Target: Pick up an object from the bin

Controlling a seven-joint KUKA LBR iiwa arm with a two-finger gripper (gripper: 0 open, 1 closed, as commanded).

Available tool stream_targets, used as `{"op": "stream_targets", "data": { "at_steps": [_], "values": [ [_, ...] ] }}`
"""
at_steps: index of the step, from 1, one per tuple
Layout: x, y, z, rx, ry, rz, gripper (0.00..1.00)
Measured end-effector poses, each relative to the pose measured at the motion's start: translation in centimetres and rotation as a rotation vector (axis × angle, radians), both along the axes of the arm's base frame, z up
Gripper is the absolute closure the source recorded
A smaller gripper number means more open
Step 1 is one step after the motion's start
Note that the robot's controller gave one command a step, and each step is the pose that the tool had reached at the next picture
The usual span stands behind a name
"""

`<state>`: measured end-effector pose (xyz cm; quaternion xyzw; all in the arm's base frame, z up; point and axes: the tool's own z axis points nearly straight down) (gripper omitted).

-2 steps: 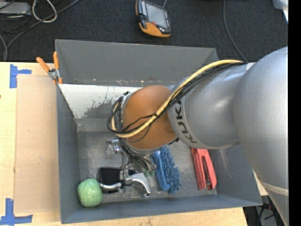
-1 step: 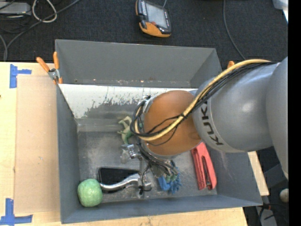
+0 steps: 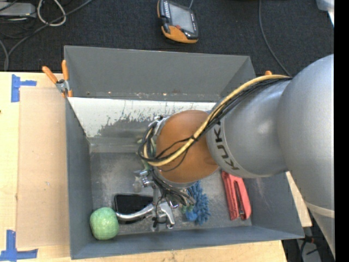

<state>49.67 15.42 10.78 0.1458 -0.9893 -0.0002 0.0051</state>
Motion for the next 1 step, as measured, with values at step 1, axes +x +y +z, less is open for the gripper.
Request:
{"op": "stream_targets", "data": {
  "at_steps": [1],
  "values": [
    [-0.05,-2.10,-3.87,0.003,-0.011,-0.015,0.00]
  ]
}}
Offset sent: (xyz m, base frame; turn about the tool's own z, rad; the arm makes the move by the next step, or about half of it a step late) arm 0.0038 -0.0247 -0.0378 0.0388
